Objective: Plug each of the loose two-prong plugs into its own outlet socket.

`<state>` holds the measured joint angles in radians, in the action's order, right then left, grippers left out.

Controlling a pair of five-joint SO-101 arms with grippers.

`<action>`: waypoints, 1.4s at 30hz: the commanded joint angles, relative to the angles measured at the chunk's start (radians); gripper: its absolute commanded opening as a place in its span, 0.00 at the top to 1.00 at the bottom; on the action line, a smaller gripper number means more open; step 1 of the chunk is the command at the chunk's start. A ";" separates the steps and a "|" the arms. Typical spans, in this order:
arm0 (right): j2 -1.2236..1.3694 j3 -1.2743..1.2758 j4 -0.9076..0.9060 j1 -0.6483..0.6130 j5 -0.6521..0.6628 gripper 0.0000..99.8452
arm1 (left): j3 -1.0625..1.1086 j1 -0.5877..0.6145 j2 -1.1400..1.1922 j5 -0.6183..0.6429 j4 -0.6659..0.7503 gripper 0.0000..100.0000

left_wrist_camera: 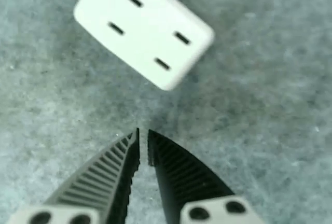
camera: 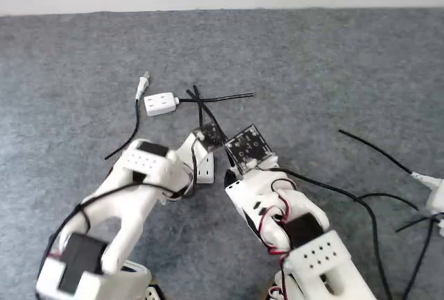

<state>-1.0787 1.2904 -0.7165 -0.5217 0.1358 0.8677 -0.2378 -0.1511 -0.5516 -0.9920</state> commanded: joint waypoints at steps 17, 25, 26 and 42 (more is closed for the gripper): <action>0.131 -0.152 0.231 -0.001 -0.153 0.99 | 0.168 0.094 -0.239 0.362 0.394 0.98; 0.257 -0.255 0.295 -0.002 -0.267 0.99 | 0.111 0.244 -0.232 0.609 0.508 0.98; 0.306 -0.267 0.317 -0.002 -0.272 0.99 | 0.111 0.245 -0.232 0.612 0.517 0.98; 0.846 -0.519 0.437 -0.065 -0.345 0.99 | 0.334 0.252 -0.241 0.612 1.028 0.98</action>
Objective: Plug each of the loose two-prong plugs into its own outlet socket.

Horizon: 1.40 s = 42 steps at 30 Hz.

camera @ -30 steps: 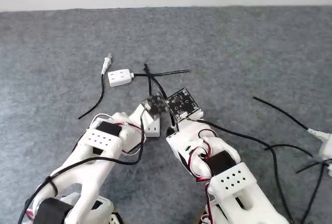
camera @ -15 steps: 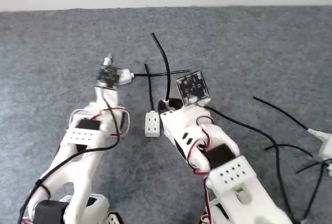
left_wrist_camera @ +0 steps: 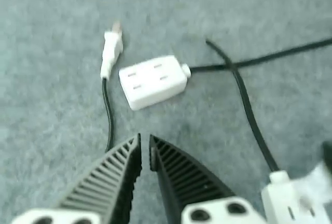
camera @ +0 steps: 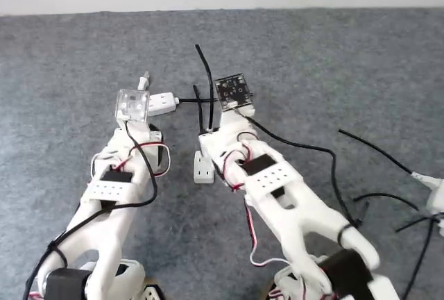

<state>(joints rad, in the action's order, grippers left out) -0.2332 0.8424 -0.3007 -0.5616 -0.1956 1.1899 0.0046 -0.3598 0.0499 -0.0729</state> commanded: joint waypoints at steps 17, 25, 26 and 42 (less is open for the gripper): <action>0.012 -0.063 0.018 -0.018 -0.015 0.99 | 0.035 0.015 -0.034 0.011 0.157 0.98; 0.005 -0.052 -0.015 -0.002 -0.015 0.99 | 0.035 0.015 -0.034 0.009 0.157 0.98; 0.002 -0.052 -0.019 -0.001 -0.015 0.99 | 0.035 0.015 -0.034 0.009 0.157 0.98; 0.010 -0.049 -0.061 0.016 -0.015 0.99 | 0.035 0.015 -0.034 0.005 0.157 0.98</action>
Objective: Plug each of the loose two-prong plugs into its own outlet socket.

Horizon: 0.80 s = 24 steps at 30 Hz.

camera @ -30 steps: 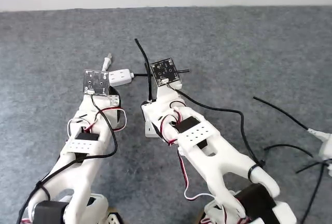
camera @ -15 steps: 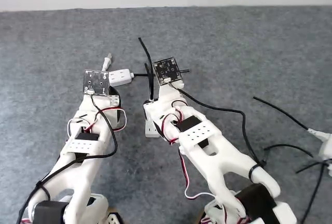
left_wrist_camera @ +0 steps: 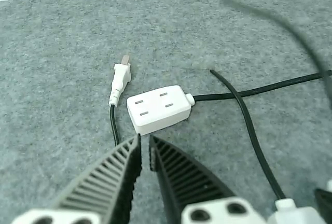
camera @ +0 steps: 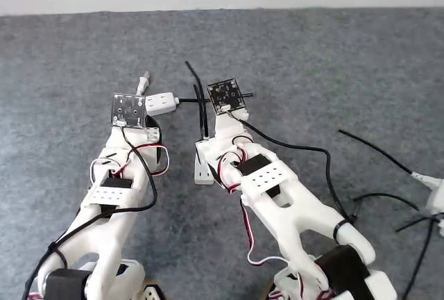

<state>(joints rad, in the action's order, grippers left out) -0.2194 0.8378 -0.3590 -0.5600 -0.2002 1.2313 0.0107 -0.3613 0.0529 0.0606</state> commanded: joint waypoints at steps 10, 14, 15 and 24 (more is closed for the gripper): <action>-0.010 -0.052 0.042 0.008 -0.063 0.99 | -0.005 0.006 -0.031 0.008 0.012 0.98; -0.019 -0.103 -0.067 0.013 -0.029 0.99 | -0.087 -0.002 -0.020 0.052 -0.181 0.98; -0.028 -0.127 -0.120 0.012 -0.002 0.99 | -0.137 0.003 -0.015 0.092 -0.279 0.98; -0.268 -0.097 -0.245 0.013 0.086 0.99 | -0.515 0.000 0.290 -0.011 -0.744 0.97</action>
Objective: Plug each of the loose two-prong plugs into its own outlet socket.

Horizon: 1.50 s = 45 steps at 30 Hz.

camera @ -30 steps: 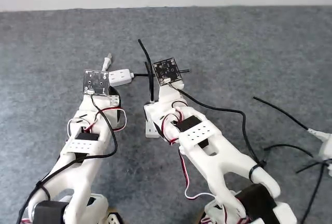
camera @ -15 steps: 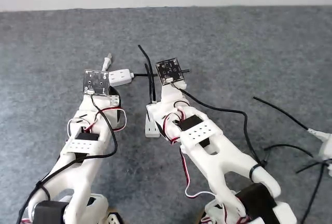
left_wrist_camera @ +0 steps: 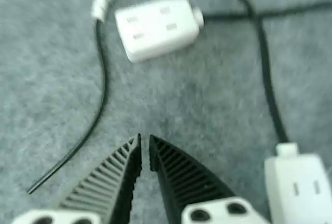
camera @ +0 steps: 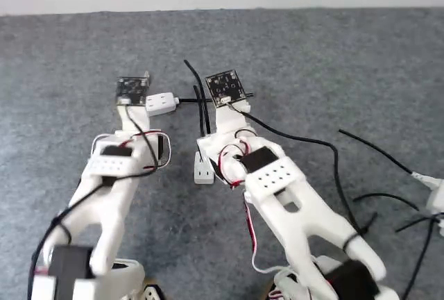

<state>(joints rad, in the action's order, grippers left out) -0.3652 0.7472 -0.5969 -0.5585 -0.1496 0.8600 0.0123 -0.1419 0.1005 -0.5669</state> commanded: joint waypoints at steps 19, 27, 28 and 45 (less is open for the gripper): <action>-0.314 0.110 -0.050 -0.042 0.158 0.99 | -0.165 -0.107 0.086 -0.707 -0.431 0.98; -0.318 0.106 -0.084 -0.041 0.158 0.99 | 0.099 -0.160 -0.170 -0.775 -0.290 0.98; -0.318 0.106 -0.084 -0.041 0.157 0.99 | 0.128 -0.170 -0.203 -0.784 -0.279 0.98; -0.154 0.032 -0.076 0.031 -0.023 0.99 | 0.325 -0.002 -0.304 -0.152 0.436 0.98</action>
<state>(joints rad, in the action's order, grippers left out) -0.5892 0.8715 -0.6767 -0.5478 -0.1189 1.1669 -0.0491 -0.4135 -0.2340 -0.3583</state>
